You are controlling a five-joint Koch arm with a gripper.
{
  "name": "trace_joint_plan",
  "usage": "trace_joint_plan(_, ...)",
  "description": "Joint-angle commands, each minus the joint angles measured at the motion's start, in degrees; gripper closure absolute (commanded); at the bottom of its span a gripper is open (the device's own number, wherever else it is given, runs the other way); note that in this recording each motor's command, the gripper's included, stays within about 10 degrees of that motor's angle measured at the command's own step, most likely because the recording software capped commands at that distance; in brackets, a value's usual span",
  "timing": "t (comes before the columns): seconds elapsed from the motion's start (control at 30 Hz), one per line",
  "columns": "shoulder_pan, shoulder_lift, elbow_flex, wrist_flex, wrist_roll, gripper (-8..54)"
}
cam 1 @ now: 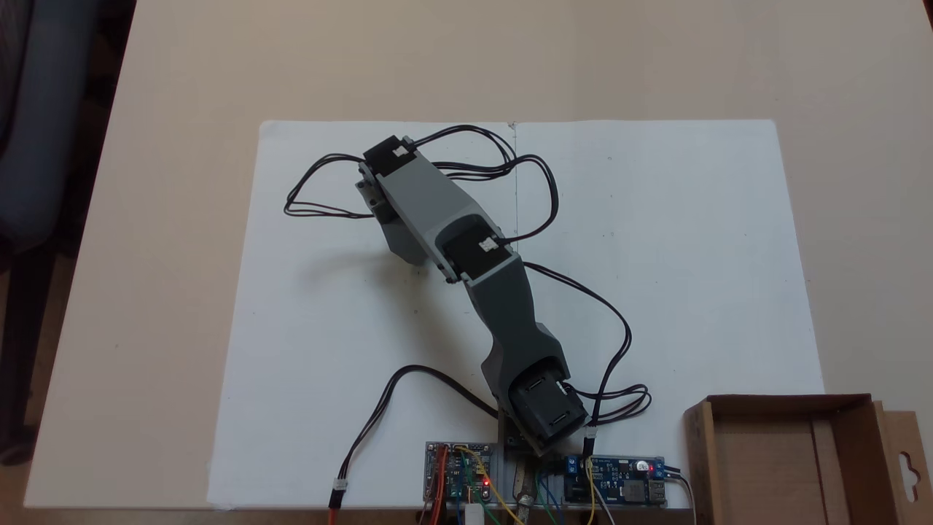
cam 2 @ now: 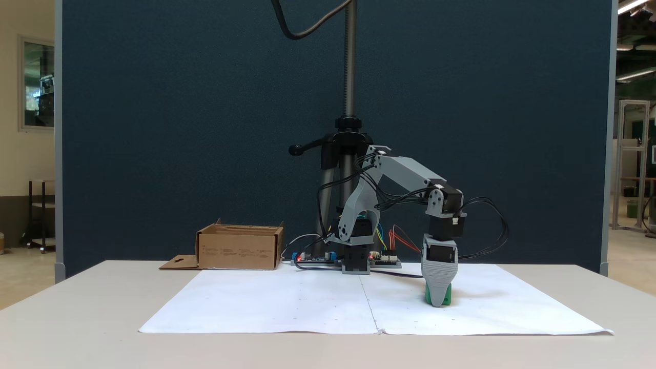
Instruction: Grasp a green dice and put it in the bin.
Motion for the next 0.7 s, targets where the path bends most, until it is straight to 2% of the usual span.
trace_joint_plan(0.0,-1.0,0.7,-0.4,-0.7,-3.9,8.9)
trace_joint_plan(0.67,-0.2,0.1,-0.4,-3.2,-3.9,9.2)
